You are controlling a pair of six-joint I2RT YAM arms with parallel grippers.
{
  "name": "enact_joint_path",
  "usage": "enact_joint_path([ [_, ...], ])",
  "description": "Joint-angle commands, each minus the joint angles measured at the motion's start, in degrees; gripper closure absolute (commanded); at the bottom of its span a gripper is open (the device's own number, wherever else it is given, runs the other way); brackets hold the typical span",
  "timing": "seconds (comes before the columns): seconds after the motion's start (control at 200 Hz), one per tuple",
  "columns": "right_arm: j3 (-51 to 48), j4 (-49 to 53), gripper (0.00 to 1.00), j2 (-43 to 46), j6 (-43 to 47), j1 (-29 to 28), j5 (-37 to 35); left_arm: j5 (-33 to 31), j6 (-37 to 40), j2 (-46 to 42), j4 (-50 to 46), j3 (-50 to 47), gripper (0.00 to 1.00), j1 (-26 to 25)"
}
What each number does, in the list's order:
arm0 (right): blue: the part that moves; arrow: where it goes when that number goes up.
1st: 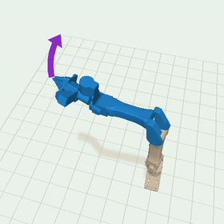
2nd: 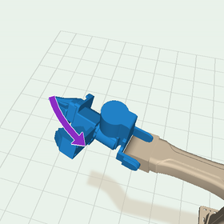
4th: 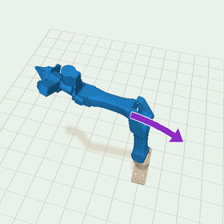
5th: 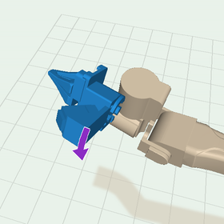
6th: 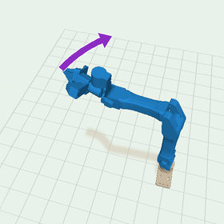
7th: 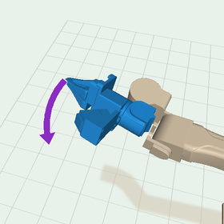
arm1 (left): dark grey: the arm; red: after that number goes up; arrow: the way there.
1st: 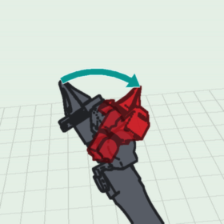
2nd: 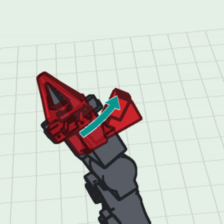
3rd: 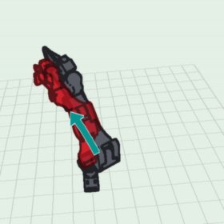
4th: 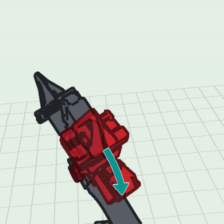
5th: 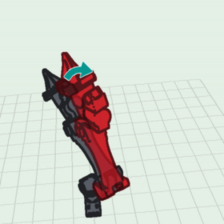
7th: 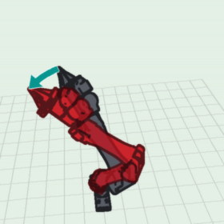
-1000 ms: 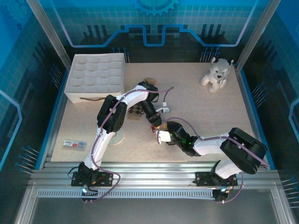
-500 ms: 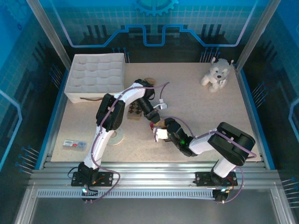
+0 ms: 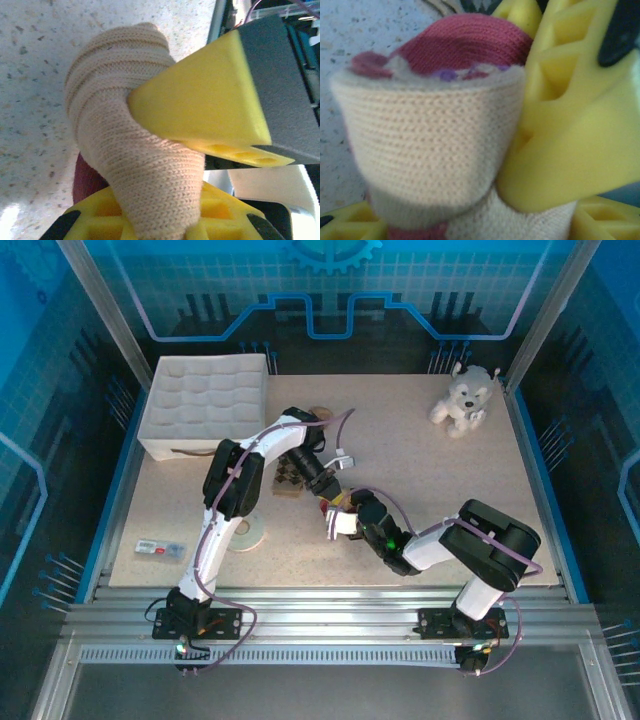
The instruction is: Roll the socks
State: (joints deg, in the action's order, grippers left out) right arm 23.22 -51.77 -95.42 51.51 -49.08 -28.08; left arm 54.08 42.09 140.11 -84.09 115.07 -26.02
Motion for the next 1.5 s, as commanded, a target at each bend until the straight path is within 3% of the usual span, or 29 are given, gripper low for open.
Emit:
enact_joint_path([
  [0.0, 1.1, -6.5, 0.37, -1.7, -1.3, -0.3, 1.8, 9.4, 2.6, -1.4, -5.0, 2.0, 1.00, -1.1],
  [0.185, 3.0, -9.3, 0.41, -2.2, -1.5, -0.5, 1.5, 10.5, 3.2, -2.7, -7.2, 1.0, 1.00, -1.1],
  [0.29, 3.2, -10.1, 0.49, -1.2, -2.0, -1.0, 2.2, 10.4, 1.4, -4.5, -5.6, -0.9, 1.00, -1.0],
  [0.445, 2.6, -9.6, 0.77, 1.9, -4.6, -2.5, 3.5, 11.0, -1.9, -8.1, -1.1, -4.8, 1.00, -1.0],
  [0.495, 2.3, -9.9, 0.87, 2.6, -5.2, -3.3, 3.3, 10.8, -3.1, -9.5, 0.4, -6.0, 0.96, -1.0],
  [0.665, 1.1, -9.7, 0.98, 5.5, -9.1, -5.3, 3.9, 10.5, -6.5, -13.9, 5.2, -9.9, 0.84, -0.6],
  [0.73, 0.9, -7.0, 0.99, 7.6, -12.7, -6.0, 5.8, 10.7, -8.1, -15.8, 7.3, -11.5, 0.70, 0.0],
  [0.735, 0.9, -6.8, 0.99, 7.8, -13.0, -6.0, 5.9, 10.7, -8.2, -15.9, 7.5, -11.6, 0.61, 0.0],
  [0.745, 0.9, -6.0, 0.99, 8.2, -13.5, -6.1, 6.2, 10.7, -8.5, -16.2, 7.8, -11.8, 0.26, 0.0],
  [0.75, 0.9, -5.8, 0.99, 8.3, -13.9, -6.1, 6.3, 10.7, -8.7, -16.4, 8.0, -11.9, 0.14, 0.1],
  [0.76, 1.0, -5.1, 1.00, 8.8, -14.5, -6.1, 6.4, 10.7, -9.0, -16.7, 8.5, -12.2, 0.04, 0.2],
  [0.775, 1.0, -4.3, 1.00, 9.3, -15.4, -6.3, 6.5, 10.9, -9.5, -17.1, 9.0, -12.5, 0.01, 0.4],
  [0.966, -0.5, 1.5, 1.00, 15.2, -26.5, -6.4, 7.1, 11.2, -14.6, -23.2, 14.9, -15.3, 0.01, 3.3],
  [1.086, -0.4, 8.7, 1.00, 20.4, -35.0, -4.8, 10.2, 7.7, -22.7, -28.8, 22.1, -17.7, 0.01, 5.6],
  [1.271, 2.7, 22.0, 1.00, 28.7, -48.8, 1.9, 22.6, -7.5, -33.1, -38.2, 33.7, -22.4, 0.01, 9.2],
  [1.406, 5.7, 27.3, 1.00, 31.4, -53.5, 6.0, 31.2, -24.0, -40.3, -46.2, 42.8, -28.6, 0.01, 11.9],
  [1.496, 8.0, 28.9, 0.99, 31.3, -57.0, 8.5, 36.7, -26.7, -43.1, -50.1, 46.4, -31.5, 0.01, 14.6],
])
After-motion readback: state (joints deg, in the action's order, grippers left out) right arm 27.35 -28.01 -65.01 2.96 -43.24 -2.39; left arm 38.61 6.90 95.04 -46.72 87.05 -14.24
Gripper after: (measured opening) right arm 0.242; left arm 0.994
